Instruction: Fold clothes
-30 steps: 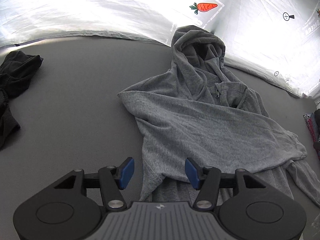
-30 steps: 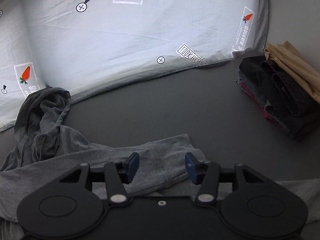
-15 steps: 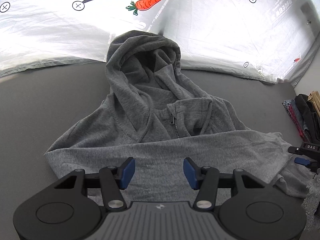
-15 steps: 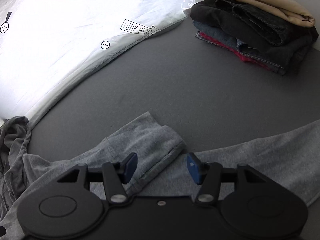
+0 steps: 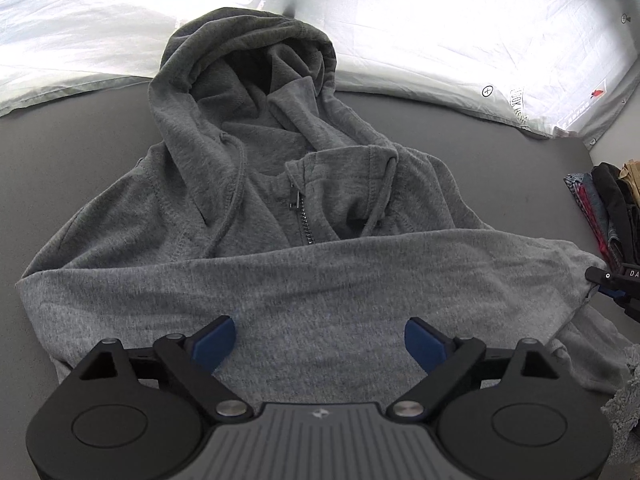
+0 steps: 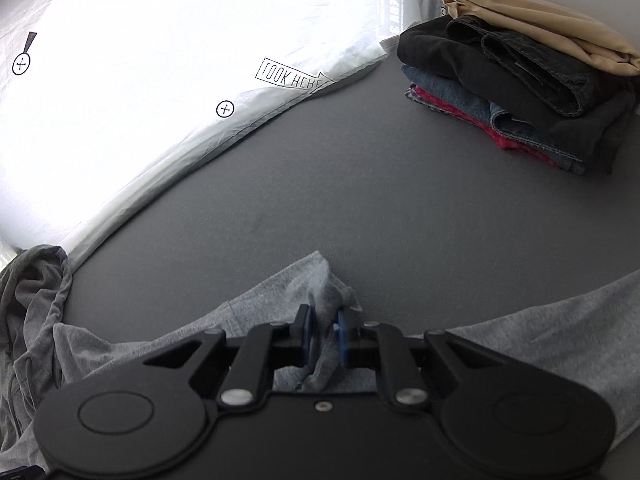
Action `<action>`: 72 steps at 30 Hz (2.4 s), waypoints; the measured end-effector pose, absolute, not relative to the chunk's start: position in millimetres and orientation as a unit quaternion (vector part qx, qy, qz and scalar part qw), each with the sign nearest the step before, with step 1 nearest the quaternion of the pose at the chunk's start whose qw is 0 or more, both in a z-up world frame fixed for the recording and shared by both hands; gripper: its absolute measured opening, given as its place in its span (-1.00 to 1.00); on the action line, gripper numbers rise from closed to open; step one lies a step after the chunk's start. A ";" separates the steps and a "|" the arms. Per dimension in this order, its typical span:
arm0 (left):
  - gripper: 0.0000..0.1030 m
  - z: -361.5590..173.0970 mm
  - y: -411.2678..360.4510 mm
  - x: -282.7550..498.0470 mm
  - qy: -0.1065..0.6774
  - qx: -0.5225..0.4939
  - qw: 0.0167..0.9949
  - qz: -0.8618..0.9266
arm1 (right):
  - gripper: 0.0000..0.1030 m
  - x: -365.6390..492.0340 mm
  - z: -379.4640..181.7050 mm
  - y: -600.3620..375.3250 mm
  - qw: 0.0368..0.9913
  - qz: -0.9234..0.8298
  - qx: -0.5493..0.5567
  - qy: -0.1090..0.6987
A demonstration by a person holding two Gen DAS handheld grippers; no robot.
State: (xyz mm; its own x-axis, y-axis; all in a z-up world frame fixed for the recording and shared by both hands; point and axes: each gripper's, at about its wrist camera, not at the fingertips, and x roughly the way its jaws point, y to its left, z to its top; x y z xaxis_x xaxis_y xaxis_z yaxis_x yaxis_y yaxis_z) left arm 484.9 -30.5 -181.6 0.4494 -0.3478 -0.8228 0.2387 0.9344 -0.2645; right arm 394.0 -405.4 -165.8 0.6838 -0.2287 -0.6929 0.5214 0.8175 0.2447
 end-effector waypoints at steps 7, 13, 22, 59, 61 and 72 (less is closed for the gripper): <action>0.86 -173.6 -18.1 486.5 0.502 -0.117 0.845 -0.146 | -0.78 383.2 -119.0 -368.5 0.925 -0.177 0.163 0.295; 0.86 -140.6 41.7 452.1 0.461 -0.187 0.861 -0.104 | -0.81 387.0 -69.4 -289.3 0.962 -0.065 0.106 0.244; 0.86 -109.4 143.1 365.4 0.412 -0.201 0.888 0.043 | -0.81 385.6 -89.3 -117.2 0.940 0.176 0.053 0.286; 0.88 -166.8 73.4 431.3 0.453 0.044 0.890 0.015 | 0.60 373.4 -194.1 -155.6 0.899 -0.047 -0.243 0.362; 0.90 -177.8 80.3 431.0 0.462 0.034 0.886 0.027 | 0.70 376.6 -195.1 -153.2 0.898 -0.057 -0.261 0.349; 1.00 -186.8 87.9 429.4 0.453 0.006 0.891 0.030 | 0.89 366.1 -198.7 -177.7 0.896 -0.104 -0.278 0.330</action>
